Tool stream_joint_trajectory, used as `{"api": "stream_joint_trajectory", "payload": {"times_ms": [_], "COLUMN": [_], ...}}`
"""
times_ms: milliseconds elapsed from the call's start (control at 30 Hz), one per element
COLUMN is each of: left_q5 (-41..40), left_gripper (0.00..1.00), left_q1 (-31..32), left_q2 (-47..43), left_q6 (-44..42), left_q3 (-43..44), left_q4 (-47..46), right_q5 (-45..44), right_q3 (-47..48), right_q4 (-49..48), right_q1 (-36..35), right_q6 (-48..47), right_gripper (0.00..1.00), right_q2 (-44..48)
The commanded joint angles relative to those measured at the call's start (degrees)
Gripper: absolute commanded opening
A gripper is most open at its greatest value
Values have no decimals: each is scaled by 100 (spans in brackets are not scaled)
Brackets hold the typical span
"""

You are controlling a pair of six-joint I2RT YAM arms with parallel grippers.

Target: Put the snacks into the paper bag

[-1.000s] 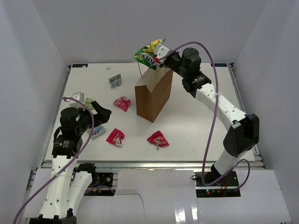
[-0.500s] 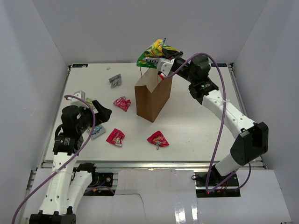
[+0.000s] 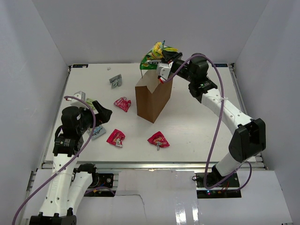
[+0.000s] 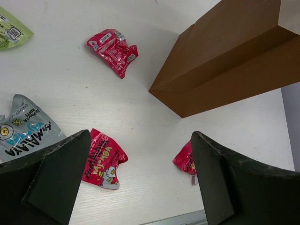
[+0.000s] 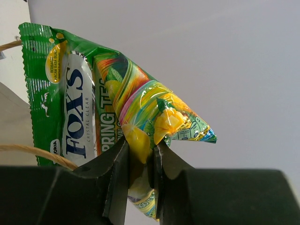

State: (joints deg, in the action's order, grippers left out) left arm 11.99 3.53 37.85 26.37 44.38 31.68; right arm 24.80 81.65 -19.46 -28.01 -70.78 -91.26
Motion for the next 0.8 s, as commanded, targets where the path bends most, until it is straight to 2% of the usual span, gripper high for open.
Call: {"api": "stream_joint_trajectory", "payload": {"times_ms": [0,500,767], "left_q5": [-39,-47,-39], "left_gripper": [98,98,98], "left_q1": [7,7,7], "left_q2": [-84,-49,-67], "left_q6": [-62,-62,-62], "left_q3": [9,71,97], "left_q4": [-57,-39,-39], "right_q5": [148,597,754], "right_q3": [238,-210,-298], "right_q4": [-321,-198,-14], "right_q1": [32,138,191], "right_q6": [-374,-937,-1227], "right_gripper": [8,16,32], "right_q2": [56,381,513]}}
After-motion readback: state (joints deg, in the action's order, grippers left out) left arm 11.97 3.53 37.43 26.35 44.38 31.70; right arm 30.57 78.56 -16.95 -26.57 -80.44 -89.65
